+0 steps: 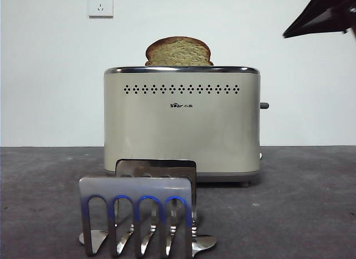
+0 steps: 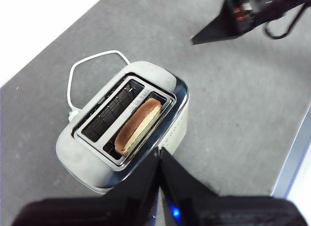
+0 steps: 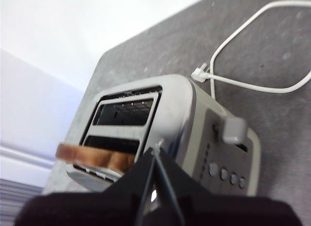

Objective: Pick up a slice of bread from the rack,put the bread on the toaster,press the button

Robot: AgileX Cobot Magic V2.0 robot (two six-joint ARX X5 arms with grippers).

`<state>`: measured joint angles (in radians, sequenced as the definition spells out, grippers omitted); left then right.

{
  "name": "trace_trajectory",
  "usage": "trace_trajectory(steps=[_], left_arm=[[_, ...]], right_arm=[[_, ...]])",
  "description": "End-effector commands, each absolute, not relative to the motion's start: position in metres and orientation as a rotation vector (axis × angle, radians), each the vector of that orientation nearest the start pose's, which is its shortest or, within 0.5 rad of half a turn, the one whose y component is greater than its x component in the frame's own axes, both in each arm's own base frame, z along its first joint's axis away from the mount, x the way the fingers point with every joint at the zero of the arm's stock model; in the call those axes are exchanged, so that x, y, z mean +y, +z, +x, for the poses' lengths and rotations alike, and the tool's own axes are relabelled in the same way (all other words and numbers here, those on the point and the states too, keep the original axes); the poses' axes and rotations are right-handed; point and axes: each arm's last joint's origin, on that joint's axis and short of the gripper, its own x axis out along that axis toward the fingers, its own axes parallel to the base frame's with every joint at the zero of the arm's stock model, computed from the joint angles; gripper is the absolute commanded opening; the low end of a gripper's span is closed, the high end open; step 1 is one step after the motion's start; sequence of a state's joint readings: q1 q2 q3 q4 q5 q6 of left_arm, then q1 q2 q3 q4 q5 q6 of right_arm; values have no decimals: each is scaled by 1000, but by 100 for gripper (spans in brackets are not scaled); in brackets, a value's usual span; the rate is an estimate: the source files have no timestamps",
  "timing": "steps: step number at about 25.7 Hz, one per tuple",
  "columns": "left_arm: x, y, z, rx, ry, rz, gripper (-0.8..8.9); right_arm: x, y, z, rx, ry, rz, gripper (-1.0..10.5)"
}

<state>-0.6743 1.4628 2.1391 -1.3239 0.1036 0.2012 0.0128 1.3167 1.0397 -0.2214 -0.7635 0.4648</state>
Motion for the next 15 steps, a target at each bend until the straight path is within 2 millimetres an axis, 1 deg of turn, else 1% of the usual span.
trace_trajectory(steps=[1, 6, 9, 12, 15], left_arm=[[-138, 510, 168, 580, -789, 293, -9], [-130, 515, 159, 581, -766, 212, -9], [-124, 520, 151, 567, -761, 186, -9], [-118, 524, 143, 549, -758, 163, -9], [-113, 526, 136, 536, -759, 146, -9]], right_arm=[[25, 307, 308, 727, 646, 665, -8], [26, 298, 342, 829, 653, 712, -8], [26, 288, 357, 887, 634, 733, -8], [26, 277, 368, 921, 623, 741, -8], [26, 263, 374, 957, 610, 755, -8]])
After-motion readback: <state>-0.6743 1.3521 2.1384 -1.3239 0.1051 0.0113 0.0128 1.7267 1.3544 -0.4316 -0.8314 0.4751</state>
